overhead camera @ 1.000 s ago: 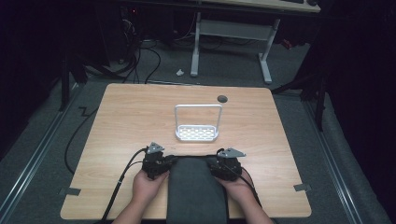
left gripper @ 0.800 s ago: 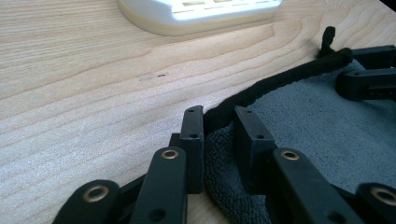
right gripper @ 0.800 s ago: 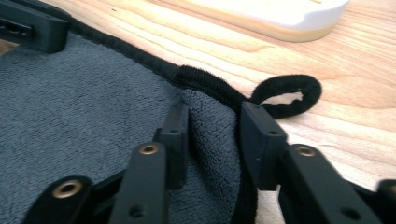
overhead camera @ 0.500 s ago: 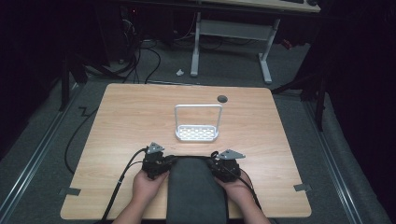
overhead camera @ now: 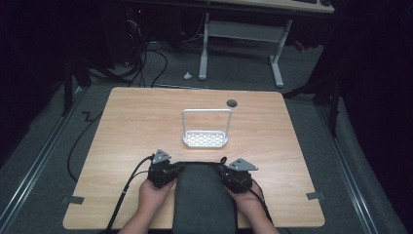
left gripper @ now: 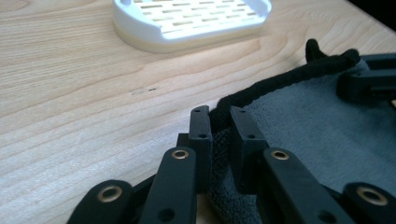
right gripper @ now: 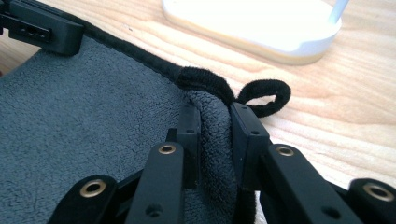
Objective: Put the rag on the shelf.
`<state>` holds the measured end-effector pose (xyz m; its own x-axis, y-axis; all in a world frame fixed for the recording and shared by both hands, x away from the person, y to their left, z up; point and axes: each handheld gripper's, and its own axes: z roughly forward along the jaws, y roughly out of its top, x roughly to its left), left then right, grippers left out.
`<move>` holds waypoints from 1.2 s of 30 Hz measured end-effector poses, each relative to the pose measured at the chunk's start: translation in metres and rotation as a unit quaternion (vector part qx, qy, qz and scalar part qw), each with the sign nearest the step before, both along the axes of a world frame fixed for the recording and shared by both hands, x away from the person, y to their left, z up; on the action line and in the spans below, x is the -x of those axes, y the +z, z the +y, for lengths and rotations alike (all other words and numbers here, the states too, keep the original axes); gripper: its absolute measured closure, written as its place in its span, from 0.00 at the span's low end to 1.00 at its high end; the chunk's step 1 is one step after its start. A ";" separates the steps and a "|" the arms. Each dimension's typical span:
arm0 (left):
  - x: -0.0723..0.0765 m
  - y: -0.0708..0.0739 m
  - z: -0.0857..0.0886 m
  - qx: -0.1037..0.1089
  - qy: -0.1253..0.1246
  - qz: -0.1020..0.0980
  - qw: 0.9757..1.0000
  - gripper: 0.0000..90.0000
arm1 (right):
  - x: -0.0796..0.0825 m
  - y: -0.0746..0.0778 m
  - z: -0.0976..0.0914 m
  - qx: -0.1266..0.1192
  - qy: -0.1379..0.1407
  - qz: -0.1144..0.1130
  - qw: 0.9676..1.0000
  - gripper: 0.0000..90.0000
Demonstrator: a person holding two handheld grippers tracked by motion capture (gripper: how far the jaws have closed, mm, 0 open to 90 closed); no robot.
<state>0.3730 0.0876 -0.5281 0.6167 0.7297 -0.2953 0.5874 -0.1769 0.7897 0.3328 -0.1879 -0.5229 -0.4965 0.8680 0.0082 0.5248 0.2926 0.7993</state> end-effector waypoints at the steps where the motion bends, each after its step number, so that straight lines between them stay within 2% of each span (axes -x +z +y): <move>1: 0.001 0.001 0.000 0.004 0.001 -0.004 1.000 0.89 | 0.001 0.001 -0.001 -0.001 0.000 -0.003 1.000 0.84; 2: 0.002 0.003 0.000 0.010 0.002 -0.014 1.000 0.89 | 0.001 0.001 -0.002 -0.002 0.000 -0.006 1.000 0.84; 4: 0.002 0.005 -0.002 0.009 0.001 -0.020 1.000 0.89 | 0.003 0.003 -0.004 -0.010 -0.005 -0.010 1.000 0.84; 6: 0.003 0.007 -0.003 0.006 0.002 -0.025 1.000 0.89 | 0.004 0.006 -0.006 -0.018 -0.006 -0.013 1.000 0.84; 8: 0.002 0.010 -0.003 0.017 0.006 -0.023 1.000 0.89 | 0.005 0.009 -0.006 -0.019 -0.008 -0.024 1.000 0.84; 10: 0.002 0.012 -0.002 0.019 0.006 -0.027 0.999 0.90 | 0.006 0.012 -0.006 -0.025 -0.011 -0.030 0.999 0.84; 15: 0.001 0.022 -0.001 0.032 0.011 -0.040 0.999 0.90 | 0.006 0.021 -0.005 -0.027 -0.019 -0.054 0.998 0.84; 24: -0.003 0.045 -0.003 0.037 0.009 -0.067 0.997 0.90 | -0.002 0.035 -0.003 -0.023 -0.022 -0.067 0.997 0.84; 32: -0.004 0.067 -0.003 0.040 0.014 -0.093 0.995 0.90 | -0.005 0.052 -0.002 -0.036 -0.023 -0.086 0.995 0.84; 36: -0.005 0.076 -0.001 0.048 0.022 -0.106 0.993 0.90 | -0.008 0.060 0.000 -0.035 -0.019 -0.096 0.995 0.84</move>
<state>0.3781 0.0869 -0.4526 0.6408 0.7318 -0.2320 0.4116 -0.0724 0.9085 0.3413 -0.1883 -0.4625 -0.4624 0.8864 -0.0219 0.3698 0.2152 0.9039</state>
